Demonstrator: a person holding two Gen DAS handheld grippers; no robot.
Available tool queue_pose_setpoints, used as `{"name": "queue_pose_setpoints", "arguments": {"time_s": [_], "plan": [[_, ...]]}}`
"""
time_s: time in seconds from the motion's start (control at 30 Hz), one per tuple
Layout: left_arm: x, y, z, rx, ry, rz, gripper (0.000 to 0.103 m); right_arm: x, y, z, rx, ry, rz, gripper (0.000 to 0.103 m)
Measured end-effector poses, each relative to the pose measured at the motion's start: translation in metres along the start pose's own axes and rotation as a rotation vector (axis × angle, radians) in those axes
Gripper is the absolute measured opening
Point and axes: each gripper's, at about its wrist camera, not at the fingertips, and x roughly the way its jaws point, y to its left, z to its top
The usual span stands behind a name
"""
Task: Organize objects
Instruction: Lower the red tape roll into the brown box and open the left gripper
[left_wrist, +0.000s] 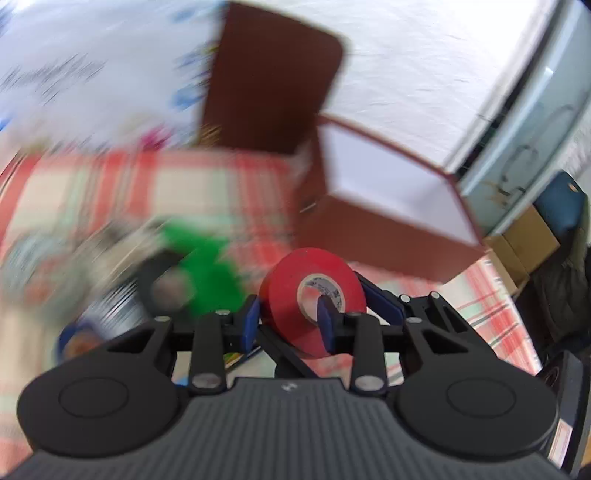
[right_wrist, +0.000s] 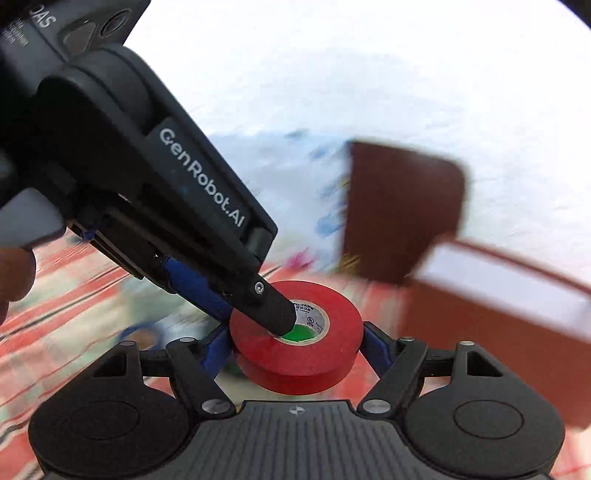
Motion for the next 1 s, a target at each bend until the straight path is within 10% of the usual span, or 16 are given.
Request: {"name": "queue_pose_setpoints", "arguments": {"time_s": [0.4,0.5,0.7,1.0], "plan": [[0.122,-0.158,0.087,0.232,-0.033,-0.116,0.039,0.015,-0.207,0.033,0.073,-0.018,-0.211,0.074],[0.162,-0.146,0.08,0.187,0.017,0.013,0.041,0.047,-0.225,0.007,0.078,0.063,-0.226,0.081],[0.104,-0.105,0.033,0.151,-0.14,0.097,0.042,0.034,-0.215,-0.025,0.156,-0.099,-0.229,0.08],[0.05,-0.094,-0.006,0.205,-0.145,0.132,0.047,-0.007,-0.23,-0.024,0.217,-0.209,-0.098,0.08]]}}
